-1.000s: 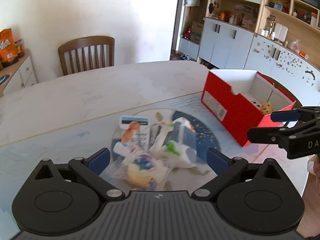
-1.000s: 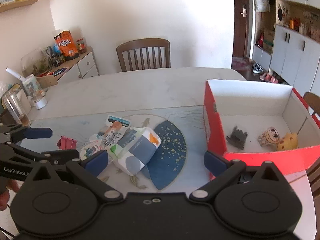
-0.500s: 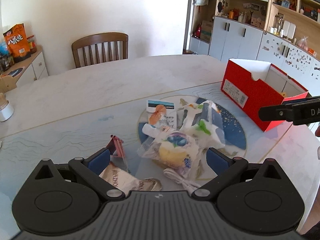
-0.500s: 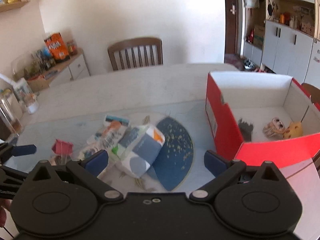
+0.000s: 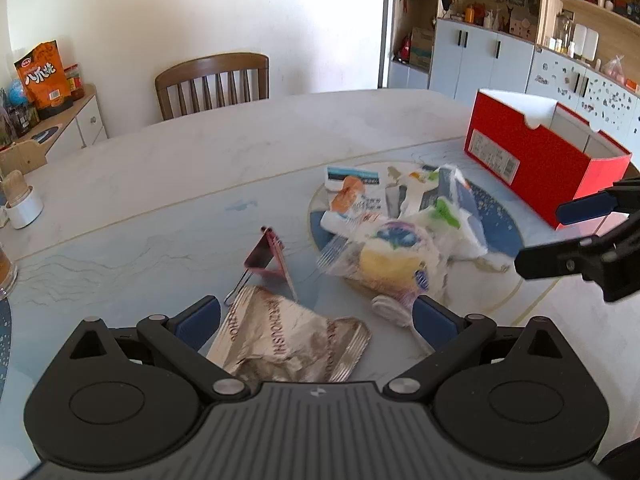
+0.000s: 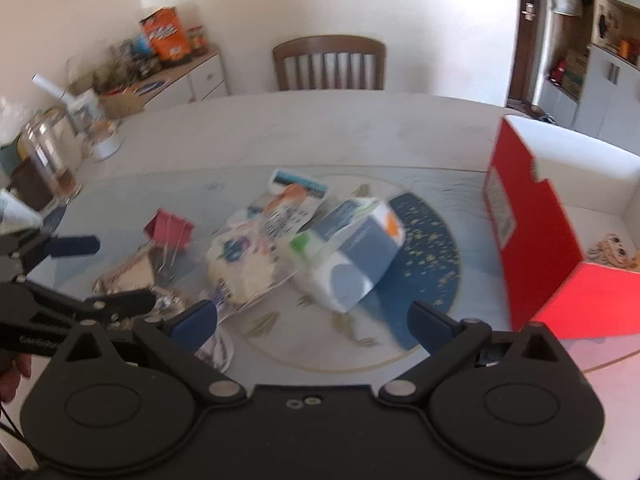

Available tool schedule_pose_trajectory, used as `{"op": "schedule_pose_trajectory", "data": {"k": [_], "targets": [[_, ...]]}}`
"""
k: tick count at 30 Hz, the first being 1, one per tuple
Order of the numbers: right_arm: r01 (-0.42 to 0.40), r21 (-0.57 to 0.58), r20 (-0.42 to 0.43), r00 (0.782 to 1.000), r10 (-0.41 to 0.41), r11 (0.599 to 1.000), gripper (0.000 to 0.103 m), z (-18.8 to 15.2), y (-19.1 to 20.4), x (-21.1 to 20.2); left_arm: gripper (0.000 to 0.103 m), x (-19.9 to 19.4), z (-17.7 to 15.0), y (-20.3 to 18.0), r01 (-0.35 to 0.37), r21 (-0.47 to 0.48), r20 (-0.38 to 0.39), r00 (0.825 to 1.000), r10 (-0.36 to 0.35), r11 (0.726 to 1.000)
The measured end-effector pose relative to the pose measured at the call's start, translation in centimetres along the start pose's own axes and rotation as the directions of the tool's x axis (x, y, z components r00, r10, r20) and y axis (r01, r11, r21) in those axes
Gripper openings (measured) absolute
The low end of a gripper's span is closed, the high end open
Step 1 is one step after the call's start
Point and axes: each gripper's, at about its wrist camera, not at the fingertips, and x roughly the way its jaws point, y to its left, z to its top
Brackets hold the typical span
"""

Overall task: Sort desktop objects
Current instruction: 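Grasp the silver foil snack bag with the left tool while the right tool grasps the white USB cable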

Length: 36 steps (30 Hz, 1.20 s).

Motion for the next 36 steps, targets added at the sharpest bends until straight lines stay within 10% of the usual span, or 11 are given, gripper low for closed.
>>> {"op": "schedule_pose_trajectory", "data": {"k": [36], "targets": [[-0.072, -0.204, -0.183, 0.983, 0.034, 0.976, 0.063, -1.7, 6.0, 5.9, 0.088, 3.9, -2.2, 3.2, 0.091, 0.035, -0.108, 0.99, -0.087, 0.995]]}}
